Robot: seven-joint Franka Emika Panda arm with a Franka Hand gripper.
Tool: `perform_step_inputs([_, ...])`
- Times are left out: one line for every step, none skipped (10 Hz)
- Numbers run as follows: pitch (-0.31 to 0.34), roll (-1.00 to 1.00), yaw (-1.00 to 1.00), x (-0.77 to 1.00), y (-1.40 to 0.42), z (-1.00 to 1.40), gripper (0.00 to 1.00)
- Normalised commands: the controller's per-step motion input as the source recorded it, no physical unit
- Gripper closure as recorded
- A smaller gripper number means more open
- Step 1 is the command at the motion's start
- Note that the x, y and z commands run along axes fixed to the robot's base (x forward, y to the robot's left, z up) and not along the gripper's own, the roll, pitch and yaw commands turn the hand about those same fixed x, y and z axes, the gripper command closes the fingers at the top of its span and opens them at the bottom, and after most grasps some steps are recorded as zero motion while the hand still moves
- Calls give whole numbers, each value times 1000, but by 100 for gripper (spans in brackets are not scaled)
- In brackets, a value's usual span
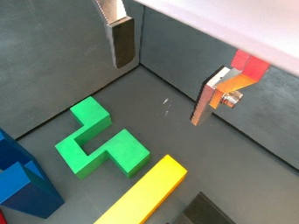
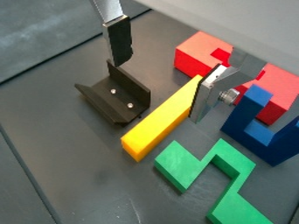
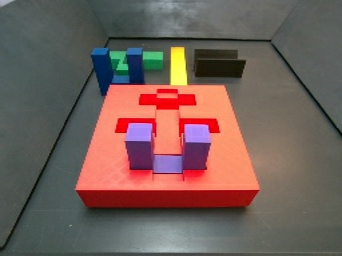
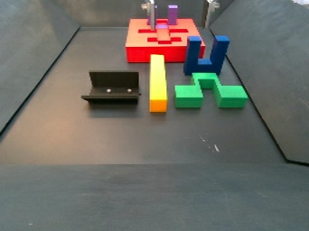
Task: Pick up the blue object. Move up. Move to above the board. Insert the blue object.
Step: Pick up the blue object.
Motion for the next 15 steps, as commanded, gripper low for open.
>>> perform_step_inputs([0, -24, 0, 0, 0, -6, 0])
perform_step_inputs([0, 0, 0, 0, -69, 0, 0])
perform_step_inputs([-50, 0, -91, -71, -149, -134, 0])
perform_step_inputs([0, 84, 0, 0, -737, -326, 0])
perform_step_inputs([0, 209, 0, 0, -923, -291, 0])
perform_step_inputs([1, 224, 0, 0, -926, -271, 0])
perform_step_inputs([0, 236, 0, -54, -911, -234, 0])
perform_step_inputs([0, 241, 0, -163, -889, -151, 0])
perform_step_inputs([0, 216, 0, -306, -803, -57, 0])
perform_step_inputs([0, 141, 0, -334, -737, -120, 0])
perform_step_inputs([-63, 7, 0, -337, -609, -277, 0])
perform_step_inputs([-123, -41, 34, -366, -463, -309, 0])
perform_step_inputs([-107, -84, 54, -329, -300, -300, 0])
perform_step_inputs([-69, -54, 74, -263, -163, -249, 0])
perform_step_inputs([-50, -36, 31, -183, -183, -229, 0])
